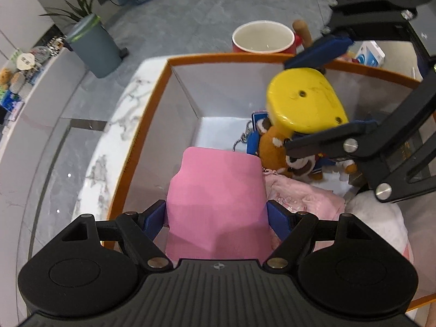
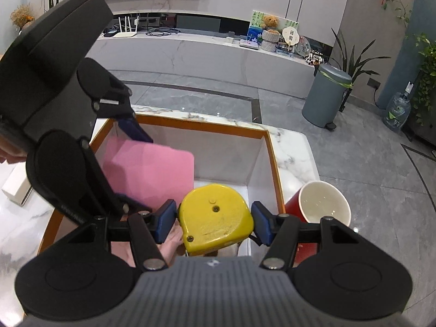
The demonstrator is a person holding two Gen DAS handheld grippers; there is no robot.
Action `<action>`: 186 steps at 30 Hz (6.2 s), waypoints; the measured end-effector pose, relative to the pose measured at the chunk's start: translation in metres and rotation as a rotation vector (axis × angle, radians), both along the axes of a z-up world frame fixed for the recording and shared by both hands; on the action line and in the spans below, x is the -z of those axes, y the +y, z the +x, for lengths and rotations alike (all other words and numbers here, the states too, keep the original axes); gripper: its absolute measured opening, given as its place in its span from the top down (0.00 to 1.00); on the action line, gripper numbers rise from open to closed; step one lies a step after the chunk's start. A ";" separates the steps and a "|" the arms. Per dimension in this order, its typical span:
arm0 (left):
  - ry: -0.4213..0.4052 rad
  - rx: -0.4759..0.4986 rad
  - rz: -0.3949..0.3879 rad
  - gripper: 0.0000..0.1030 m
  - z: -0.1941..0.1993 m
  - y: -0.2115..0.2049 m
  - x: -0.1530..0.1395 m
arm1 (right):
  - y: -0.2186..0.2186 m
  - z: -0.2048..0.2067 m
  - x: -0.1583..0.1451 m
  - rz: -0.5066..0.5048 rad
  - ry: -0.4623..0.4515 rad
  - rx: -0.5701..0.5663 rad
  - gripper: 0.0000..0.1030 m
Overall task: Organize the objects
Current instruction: 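Carry the pink case in the left tool while the right tool carries the tape measure into the orange box, then open the left tool to drop the pink case while the right tool releases the tape measure inside, then move both open tools out of the box back over the table, then lower the left tool onto the white box while the right tool approaches the boxed book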
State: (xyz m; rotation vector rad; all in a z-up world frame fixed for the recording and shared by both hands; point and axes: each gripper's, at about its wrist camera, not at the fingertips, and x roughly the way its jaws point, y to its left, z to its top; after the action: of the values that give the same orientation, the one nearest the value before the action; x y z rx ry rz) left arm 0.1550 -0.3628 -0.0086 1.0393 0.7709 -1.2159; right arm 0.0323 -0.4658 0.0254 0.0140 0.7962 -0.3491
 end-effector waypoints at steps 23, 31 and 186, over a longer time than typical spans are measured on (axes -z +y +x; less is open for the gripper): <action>-0.034 -0.039 0.086 0.10 0.022 -0.013 0.023 | -0.025 0.045 0.028 0.087 0.057 -0.022 0.40; -0.053 -0.030 0.086 0.07 0.019 -0.016 0.024 | -0.029 0.060 0.035 0.097 0.076 -0.020 0.40; 0.035 -1.051 -0.566 0.01 0.043 0.303 0.050 | 0.174 0.130 0.095 0.037 -0.118 0.037 0.27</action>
State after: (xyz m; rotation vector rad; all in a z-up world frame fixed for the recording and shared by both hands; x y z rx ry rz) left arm 0.1975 -0.0599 -0.0587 0.0659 0.7700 -0.4644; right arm 0.1624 -0.2913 -0.0692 0.0836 0.6859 -0.3648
